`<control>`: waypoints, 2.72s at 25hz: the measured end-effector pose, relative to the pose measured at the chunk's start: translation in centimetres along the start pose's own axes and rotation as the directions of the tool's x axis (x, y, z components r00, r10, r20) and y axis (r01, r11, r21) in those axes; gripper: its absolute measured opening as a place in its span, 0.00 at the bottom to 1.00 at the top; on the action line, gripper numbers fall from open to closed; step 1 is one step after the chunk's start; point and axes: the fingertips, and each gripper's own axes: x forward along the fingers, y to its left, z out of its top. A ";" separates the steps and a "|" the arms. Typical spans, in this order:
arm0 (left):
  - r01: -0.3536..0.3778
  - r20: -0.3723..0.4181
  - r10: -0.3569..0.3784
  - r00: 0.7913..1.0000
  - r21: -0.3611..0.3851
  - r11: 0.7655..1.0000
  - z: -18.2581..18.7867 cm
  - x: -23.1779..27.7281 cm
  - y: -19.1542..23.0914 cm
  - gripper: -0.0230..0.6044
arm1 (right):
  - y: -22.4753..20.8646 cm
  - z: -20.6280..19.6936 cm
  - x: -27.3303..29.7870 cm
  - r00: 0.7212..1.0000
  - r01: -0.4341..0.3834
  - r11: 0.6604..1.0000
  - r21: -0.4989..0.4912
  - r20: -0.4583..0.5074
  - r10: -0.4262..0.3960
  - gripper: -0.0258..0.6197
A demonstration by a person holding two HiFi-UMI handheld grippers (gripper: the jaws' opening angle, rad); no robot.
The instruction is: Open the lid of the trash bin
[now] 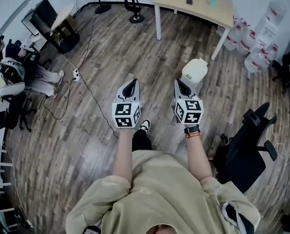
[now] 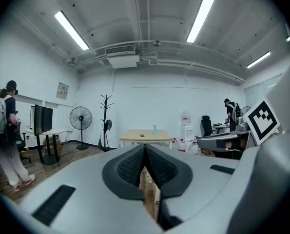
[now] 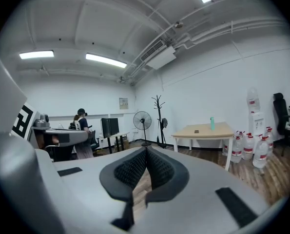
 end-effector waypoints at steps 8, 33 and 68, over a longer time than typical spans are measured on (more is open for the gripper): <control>0.275 0.010 -0.276 0.961 0.040 0.961 2.5 14.6 0.3 0.07 | -6.2 2.2 7.8 0.980 0.197 0.978 0.063 0.015 -0.198 0.06; 0.695 -0.083 -0.691 0.718 0.037 0.718 1.6 35.4 -3.3 0.07 | -17.1 2.3 17.3 0.795 0.604 0.785 0.139 -0.033 -0.606 0.06; 0.689 -0.262 -0.683 0.682 -0.081 0.720 -11.7 60.0 -12.4 0.07 | -40.6 -12.0 32.8 0.842 0.509 0.830 0.227 -0.332 -0.425 0.06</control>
